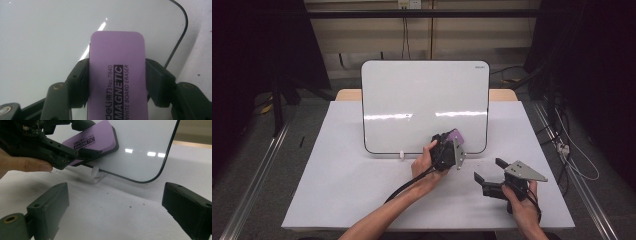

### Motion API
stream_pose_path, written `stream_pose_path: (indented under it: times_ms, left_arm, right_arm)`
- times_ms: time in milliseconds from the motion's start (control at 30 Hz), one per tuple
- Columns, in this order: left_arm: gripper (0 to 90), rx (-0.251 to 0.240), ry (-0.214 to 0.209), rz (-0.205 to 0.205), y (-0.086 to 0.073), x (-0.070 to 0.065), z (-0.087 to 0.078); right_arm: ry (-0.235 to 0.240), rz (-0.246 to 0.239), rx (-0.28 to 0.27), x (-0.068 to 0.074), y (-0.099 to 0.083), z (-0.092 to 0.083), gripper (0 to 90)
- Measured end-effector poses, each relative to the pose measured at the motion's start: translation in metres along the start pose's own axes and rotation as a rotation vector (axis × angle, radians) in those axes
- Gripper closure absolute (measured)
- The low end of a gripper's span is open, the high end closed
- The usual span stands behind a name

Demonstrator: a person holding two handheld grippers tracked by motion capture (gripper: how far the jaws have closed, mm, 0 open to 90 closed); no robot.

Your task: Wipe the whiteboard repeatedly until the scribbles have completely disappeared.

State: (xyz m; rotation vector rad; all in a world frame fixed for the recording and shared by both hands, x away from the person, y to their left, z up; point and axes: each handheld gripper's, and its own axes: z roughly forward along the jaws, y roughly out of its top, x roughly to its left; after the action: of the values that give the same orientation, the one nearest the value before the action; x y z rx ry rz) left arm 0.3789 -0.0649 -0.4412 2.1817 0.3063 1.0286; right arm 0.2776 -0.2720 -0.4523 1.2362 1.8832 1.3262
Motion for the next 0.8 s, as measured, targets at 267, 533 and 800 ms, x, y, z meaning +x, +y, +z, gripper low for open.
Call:
stream_pose_path:
  times_ms: [267, 533, 800]
  left_arm:
    - [41.3, 0.007, 0.081, -0.096, 0.004, 0.046, -0.002]
    - [41.3, 0.007, 0.033, -0.063, 0.002, 0.03, -0.002]
    - [41.3, -0.001, -0.013, -0.072, -0.003, 0.021, -0.007]
  right_arm:
    - [-0.002, 0.0, 0.001, 0.0, 0.0, 0.0, 6.9]
    - [-0.003, 0.001, 0.005, 0.001, 0.0, 0.001, 6.9]
    - [-0.001, 0.005, 0.003, -0.001, -0.001, 0.001, 6.9]
